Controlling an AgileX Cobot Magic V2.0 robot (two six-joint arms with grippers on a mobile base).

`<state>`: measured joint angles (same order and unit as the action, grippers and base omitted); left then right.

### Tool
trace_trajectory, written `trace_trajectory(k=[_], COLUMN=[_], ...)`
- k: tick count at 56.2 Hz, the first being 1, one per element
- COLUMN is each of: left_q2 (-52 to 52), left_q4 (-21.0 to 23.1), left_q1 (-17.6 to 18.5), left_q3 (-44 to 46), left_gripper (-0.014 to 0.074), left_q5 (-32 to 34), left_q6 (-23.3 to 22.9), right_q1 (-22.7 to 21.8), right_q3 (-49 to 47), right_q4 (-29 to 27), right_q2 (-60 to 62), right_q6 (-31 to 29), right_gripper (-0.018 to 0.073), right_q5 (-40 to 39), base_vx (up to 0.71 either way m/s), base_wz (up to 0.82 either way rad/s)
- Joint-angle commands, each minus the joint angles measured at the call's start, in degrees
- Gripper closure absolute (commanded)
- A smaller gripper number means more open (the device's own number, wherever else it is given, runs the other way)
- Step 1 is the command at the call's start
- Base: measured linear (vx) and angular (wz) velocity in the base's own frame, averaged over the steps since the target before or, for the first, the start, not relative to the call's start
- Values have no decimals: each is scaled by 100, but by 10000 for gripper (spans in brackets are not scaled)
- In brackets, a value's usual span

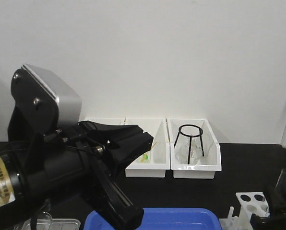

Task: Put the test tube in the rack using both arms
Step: 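Lower the tube into an empty rack hole with the right gripper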

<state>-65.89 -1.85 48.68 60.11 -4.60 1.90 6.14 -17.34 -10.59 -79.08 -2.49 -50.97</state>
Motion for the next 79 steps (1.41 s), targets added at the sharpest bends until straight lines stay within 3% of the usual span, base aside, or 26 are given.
trace_trajectory(k=[1, 9, 51, 64, 79], left_q2=[116, 116, 116, 116, 116], left_q4=[12, 12, 12, 12, 12], left_q1=[20, 20, 20, 20, 20], left_q3=[161, 161, 161, 161, 161], left_gripper=[594, 594, 594, 594, 594], left_q5=[502, 492, 492, 492, 492], left_q6=[-7, -7, -7, -7, -7], right_q1=[-44, -44, -44, -44, -44], right_q3=[-162, -162, -162, -162, -162], right_q4=[284, 487, 481, 481, 481], right_q2=[-73, -387, -918, -918, -896], right_q6=[2, 2, 18, 18, 32], right_gripper=[568, 568, 554, 440, 198], right_q5=[-657, -745, -1011, -1016, -1016], base_vx=[0, 0, 0, 0, 0], base_wz=[0, 0, 0, 0, 0])
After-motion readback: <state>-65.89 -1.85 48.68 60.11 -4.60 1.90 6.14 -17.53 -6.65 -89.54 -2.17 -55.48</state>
